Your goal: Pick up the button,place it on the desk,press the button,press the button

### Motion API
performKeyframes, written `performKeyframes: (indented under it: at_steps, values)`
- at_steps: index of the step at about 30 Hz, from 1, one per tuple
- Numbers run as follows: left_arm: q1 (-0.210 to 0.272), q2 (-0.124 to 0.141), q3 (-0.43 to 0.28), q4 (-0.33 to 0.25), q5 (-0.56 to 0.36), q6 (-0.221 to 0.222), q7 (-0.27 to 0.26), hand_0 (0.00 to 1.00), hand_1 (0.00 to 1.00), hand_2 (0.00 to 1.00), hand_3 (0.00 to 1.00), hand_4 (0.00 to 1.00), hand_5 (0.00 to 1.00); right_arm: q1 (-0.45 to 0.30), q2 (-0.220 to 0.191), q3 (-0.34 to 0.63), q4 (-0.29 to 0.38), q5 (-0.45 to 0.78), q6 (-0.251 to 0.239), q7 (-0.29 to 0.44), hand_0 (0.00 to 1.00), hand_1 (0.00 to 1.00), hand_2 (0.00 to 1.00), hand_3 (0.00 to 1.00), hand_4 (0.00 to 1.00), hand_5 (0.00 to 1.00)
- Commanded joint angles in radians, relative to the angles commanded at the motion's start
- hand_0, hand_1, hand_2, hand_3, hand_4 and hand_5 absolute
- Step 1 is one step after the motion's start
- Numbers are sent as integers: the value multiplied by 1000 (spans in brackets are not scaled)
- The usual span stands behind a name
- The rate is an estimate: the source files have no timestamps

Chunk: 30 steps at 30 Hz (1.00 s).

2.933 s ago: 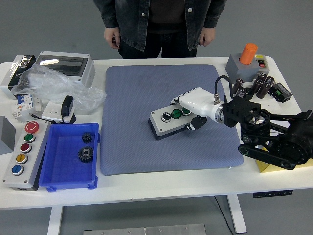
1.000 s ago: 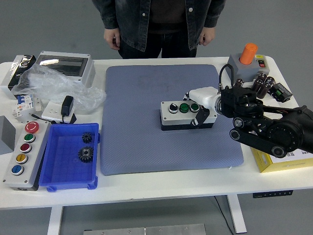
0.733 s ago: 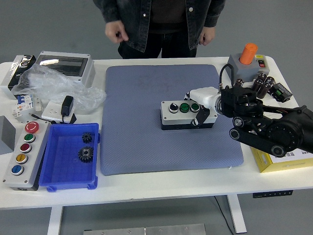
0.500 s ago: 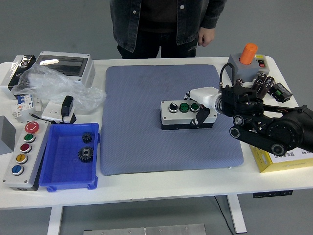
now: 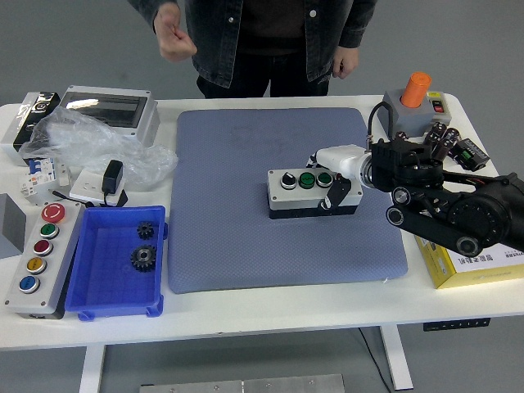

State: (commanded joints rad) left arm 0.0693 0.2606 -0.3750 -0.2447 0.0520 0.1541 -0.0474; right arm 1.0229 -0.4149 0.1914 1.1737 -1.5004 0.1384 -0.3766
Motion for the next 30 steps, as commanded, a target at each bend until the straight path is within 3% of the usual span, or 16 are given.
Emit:
performKeyframes:
  at_steps: [5, 6, 21, 30]
  values:
    - [0, 0, 0, -1, -2, -1, 0, 714, 760, 699, 769, 822, 396, -1, 1, -2, -4, 0, -3, 1, 764, 788, 853, 815, 998, 568]
    - [0, 0, 1, -1, -3, -2, 0, 715, 760, 700, 768, 821, 392, -1, 1, -3, -5, 0, -3, 1, 768, 793, 861, 839, 998, 625]
    - [3, 1, 0, -1, -21, -1, -9, 714, 760, 696, 765, 819, 392, -2, 2, -22, 10, -19, -10, 5, 763, 793, 865, 845, 998, 657]
    - [-2, 2, -3, -1, -27, -1, -17, 714, 757, 697, 762, 808, 388, -1, 1, -38, 28, -45, -42, 7, 754, 785, 858, 840, 998, 657]
